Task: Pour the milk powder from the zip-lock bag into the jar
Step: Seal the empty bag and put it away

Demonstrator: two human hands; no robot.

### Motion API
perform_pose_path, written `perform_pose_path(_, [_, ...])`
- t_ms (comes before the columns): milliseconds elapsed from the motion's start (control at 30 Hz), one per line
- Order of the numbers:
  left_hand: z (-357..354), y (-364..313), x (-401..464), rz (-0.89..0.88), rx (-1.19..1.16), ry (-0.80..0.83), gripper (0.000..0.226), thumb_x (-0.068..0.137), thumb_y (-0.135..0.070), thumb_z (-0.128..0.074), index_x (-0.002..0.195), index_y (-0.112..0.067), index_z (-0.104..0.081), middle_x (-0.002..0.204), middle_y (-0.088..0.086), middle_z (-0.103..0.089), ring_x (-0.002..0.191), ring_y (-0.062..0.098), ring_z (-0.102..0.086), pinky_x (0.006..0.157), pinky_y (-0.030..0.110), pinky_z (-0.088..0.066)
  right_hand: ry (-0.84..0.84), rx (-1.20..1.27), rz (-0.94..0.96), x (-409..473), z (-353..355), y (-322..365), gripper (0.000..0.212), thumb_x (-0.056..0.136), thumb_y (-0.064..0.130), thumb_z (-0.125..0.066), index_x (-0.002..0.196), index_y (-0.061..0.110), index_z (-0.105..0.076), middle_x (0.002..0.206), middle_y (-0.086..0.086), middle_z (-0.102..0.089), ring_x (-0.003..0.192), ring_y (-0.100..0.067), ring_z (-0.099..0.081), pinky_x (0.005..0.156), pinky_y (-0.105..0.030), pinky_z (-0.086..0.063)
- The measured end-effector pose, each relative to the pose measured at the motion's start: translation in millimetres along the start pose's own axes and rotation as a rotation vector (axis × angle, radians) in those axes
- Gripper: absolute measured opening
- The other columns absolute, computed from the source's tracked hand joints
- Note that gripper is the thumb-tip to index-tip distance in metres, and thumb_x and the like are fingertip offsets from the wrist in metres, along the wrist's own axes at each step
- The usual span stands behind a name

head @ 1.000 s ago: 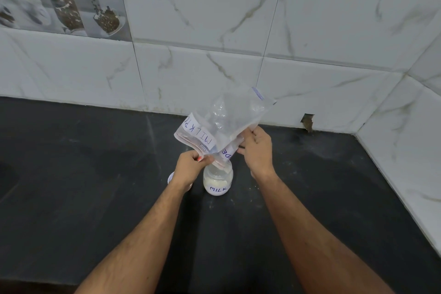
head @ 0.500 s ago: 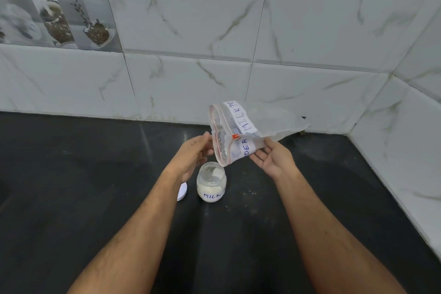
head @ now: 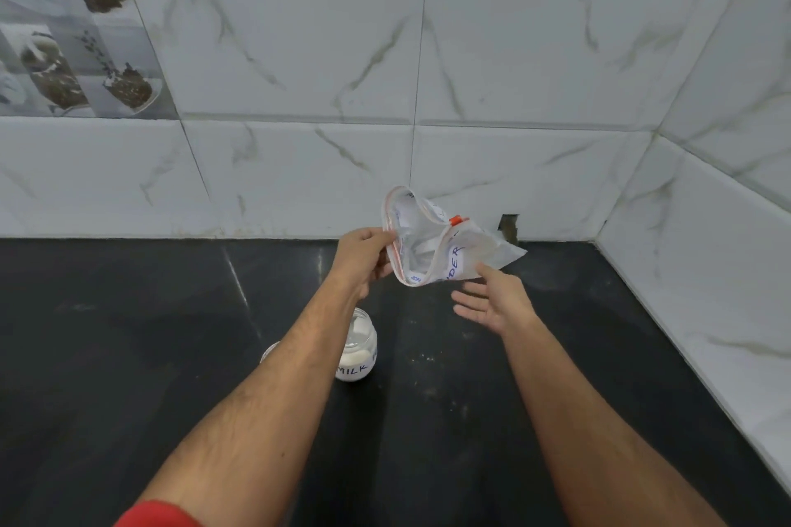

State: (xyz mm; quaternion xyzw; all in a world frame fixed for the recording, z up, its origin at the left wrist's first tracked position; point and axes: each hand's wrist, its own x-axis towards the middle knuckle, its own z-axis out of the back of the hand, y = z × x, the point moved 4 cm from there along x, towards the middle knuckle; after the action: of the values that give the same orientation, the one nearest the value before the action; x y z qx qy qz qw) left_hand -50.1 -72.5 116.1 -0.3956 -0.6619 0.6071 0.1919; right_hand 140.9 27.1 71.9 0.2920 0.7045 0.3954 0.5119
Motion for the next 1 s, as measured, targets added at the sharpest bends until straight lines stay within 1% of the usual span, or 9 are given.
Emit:
perform_pose_path(67, [-10,-5,3,-0.003,0.009,-0.021,0.011,0.093,-0.01,-0.063,0.084,-0.005,-0.067,0.066,0.006,-0.067,0.044,0.007,-0.061,0.044,0.018,-0.05,-0.193,-0.291,0.239,4,15,13,0.064,0.091,0.028,-0.066,0.144,0.01,-0.036,0.138,-0.014,-0.053,0.116,-0.033,-0.061,0.083,-0.042,-0.058])
perform_pose_path(133, [-20,-10,6,-0.001,0.026,-0.032,0.015,0.092,-0.007,-0.064,0.078,-0.004,-0.067,0.066,0.008,-0.065,0.043,0.008,-0.059,0.043,0.018,-0.05,-0.24,-0.501,0.503,1,21,29,0.072,0.085,0.031,-0.072,0.147,0.014,-0.04,0.145,-0.009,-0.049,0.129,-0.026,-0.053,0.102,-0.041,-0.049])
perform_pose_path(200, [-30,-15,10,0.017,0.05,-0.024,0.017,0.091,-0.006,-0.066,0.074,-0.004,-0.066,0.064,0.009,-0.062,0.039,0.007,-0.053,0.041,0.016,-0.049,-0.152,-0.568,0.651,-5,21,44,0.063,0.087,0.03,-0.073,0.143,0.018,-0.048,0.143,0.0,-0.051,0.131,-0.016,-0.049,0.108,-0.036,-0.043])
perform_pose_path(300, [-39,-23,18,0.04,0.085,-0.002,0.015,0.089,-0.01,-0.071,0.076,-0.003,-0.067,0.066,0.01,-0.062,0.036,0.006,-0.052,0.041,0.016,-0.049,-0.03,-0.581,0.754,-6,20,67,0.027,0.091,0.022,-0.07,0.117,0.017,-0.067,0.119,0.003,-0.067,0.111,-0.013,-0.06,0.092,-0.026,-0.049])
perform_pose_path(400, [-45,-33,23,0.057,0.09,0.026,0.021,0.089,-0.021,-0.072,0.08,-0.004,-0.066,0.06,0.005,-0.063,0.042,0.006,-0.056,0.042,0.016,-0.05,0.04,-0.465,0.759,0,27,83,0.003,0.091,0.015,-0.07,0.091,0.014,-0.072,0.09,-0.002,-0.073,0.084,-0.012,-0.066,0.081,-0.034,-0.055])
perform_pose_path(500, [-44,-40,25,0.081,0.131,0.146,0.018,0.094,-0.02,-0.065,0.084,-0.005,-0.066,0.059,0.001,-0.063,0.051,0.007,-0.057,0.042,0.014,-0.047,0.084,-0.346,0.689,7,33,93,0.013,0.093,0.009,-0.067,0.083,0.016,-0.07,0.076,0.001,-0.072,0.069,-0.005,-0.066,0.07,-0.023,-0.053])
perform_pose_path(667, [-34,-40,30,0.059,0.226,0.333,0.009,0.092,-0.008,-0.065,0.09,-0.004,-0.073,0.077,0.003,-0.073,0.058,0.003,-0.063,0.045,0.012,-0.047,0.067,-0.228,0.645,22,45,112,0.014,0.093,0.007,-0.067,0.082,0.015,-0.069,0.077,-0.003,-0.072,0.066,-0.01,-0.067,0.067,-0.025,-0.053])
perform_pose_path(800, [-28,-40,37,-0.067,0.5,0.234,0.022,0.088,-0.023,-0.073,0.068,-0.015,-0.071,0.064,0.001,-0.056,0.055,0.011,-0.042,0.041,0.017,-0.034,0.043,-0.219,0.684,24,49,127,0.014,0.092,0.004,-0.068,0.082,0.015,-0.071,0.072,0.002,-0.07,0.059,-0.002,-0.066,0.061,-0.019,-0.054])
perform_pose_path(1000, [-17,-43,37,-0.117,0.661,0.175,0.015,0.089,-0.028,-0.071,0.079,-0.017,-0.069,0.066,-0.006,-0.051,0.059,0.011,-0.039,0.053,0.023,-0.033,0.018,-0.189,0.66,34,62,136,0.015,0.089,0.001,-0.07,0.083,0.014,-0.072,0.065,0.006,-0.071,0.055,-0.002,-0.065,0.057,-0.018,-0.054])
